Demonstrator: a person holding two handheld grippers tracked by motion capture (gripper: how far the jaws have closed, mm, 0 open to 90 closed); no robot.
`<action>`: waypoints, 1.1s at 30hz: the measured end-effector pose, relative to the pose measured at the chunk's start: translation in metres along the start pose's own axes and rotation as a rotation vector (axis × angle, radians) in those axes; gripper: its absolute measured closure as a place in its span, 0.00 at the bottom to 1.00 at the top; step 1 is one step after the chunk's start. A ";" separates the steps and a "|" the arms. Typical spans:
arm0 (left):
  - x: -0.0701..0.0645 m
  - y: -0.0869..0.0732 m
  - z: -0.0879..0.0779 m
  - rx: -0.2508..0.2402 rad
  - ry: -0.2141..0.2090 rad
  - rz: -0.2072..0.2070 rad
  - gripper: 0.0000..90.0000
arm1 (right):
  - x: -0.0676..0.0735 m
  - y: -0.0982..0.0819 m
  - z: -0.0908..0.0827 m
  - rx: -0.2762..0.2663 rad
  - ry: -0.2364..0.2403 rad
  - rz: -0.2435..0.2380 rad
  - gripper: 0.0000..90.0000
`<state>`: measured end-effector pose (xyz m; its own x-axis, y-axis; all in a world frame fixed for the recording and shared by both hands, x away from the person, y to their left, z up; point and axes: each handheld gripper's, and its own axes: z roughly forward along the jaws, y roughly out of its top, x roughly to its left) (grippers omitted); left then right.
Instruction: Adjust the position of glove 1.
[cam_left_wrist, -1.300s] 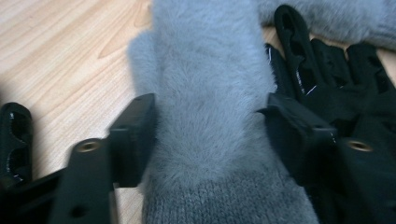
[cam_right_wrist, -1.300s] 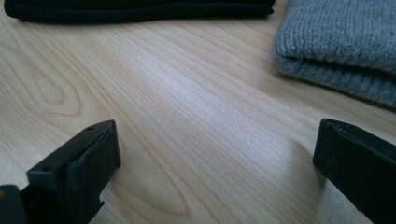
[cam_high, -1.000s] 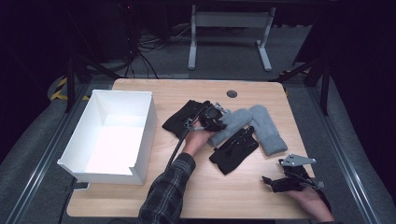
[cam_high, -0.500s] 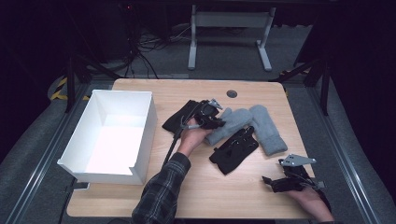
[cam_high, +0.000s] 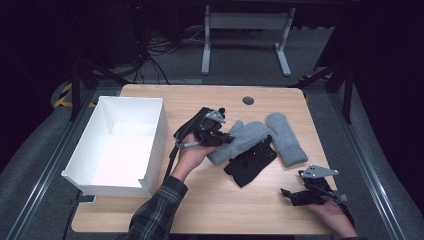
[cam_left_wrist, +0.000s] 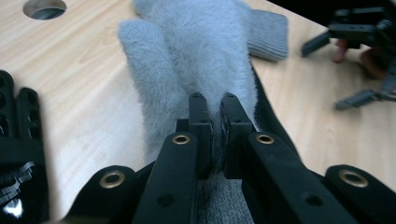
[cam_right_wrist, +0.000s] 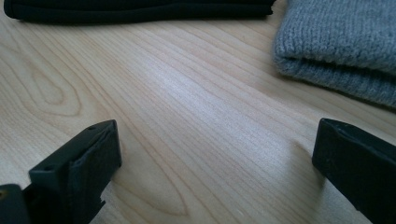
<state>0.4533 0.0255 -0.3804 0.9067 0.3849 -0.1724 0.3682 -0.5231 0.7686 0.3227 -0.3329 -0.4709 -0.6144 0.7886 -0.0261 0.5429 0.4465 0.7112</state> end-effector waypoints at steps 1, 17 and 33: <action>-0.004 -0.003 -0.003 0.001 0.002 0.005 0.96 | 0.000 0.000 0.000 0.000 0.000 0.000 0.02; -0.065 -0.033 -0.009 -0.023 -0.082 0.037 0.96 | -0.001 0.000 0.000 -0.007 -0.006 -0.001 0.03; -0.078 -0.060 0.040 0.115 -0.068 0.046 0.96 | -0.002 0.000 -0.001 -0.007 -0.006 0.000 0.04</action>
<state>0.3689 -0.0036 -0.4376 0.9335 0.3082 -0.1833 0.3439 -0.6244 0.7014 0.3236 -0.3349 -0.4705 -0.6111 0.7910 -0.0301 0.5388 0.4435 0.7162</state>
